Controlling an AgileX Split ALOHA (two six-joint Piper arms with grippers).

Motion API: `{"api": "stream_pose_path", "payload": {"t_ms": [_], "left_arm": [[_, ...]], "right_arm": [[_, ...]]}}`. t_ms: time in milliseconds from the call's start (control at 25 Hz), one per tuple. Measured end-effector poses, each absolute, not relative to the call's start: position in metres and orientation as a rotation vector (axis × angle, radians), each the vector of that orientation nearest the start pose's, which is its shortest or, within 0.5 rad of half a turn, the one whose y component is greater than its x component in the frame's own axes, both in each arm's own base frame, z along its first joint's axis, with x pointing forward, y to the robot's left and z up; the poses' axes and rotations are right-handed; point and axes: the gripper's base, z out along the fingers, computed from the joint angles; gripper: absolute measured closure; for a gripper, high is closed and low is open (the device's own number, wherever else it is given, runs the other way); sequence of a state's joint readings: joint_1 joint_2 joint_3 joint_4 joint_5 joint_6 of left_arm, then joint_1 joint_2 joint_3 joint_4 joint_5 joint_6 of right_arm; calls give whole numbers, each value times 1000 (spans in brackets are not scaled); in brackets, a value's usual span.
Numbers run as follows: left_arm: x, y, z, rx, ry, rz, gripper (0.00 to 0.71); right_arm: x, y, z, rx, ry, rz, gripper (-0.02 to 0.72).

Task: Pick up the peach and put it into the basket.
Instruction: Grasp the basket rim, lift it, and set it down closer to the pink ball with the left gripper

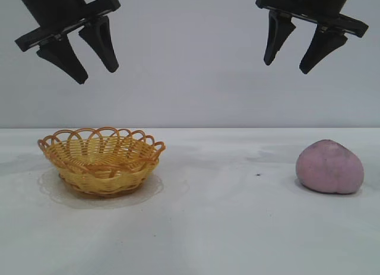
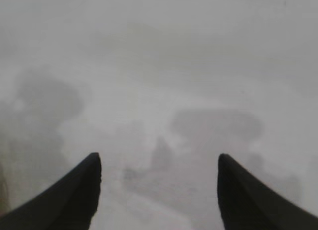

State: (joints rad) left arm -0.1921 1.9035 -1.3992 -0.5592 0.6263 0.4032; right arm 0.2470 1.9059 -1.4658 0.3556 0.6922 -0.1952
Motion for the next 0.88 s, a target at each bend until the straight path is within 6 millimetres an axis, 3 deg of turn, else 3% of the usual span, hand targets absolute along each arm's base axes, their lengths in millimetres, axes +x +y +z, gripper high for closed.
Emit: {"api": "stream_pose_path", "payload": {"t_ms": [600,880], "left_arm": [[402,-107,224,294,2530,-498,288],[398,-101,221,485,2592,-362,288]], "right_arm": [[401,122,235,-307,2592,406,270],[400,121,234,-320,2601,394,270]]}}
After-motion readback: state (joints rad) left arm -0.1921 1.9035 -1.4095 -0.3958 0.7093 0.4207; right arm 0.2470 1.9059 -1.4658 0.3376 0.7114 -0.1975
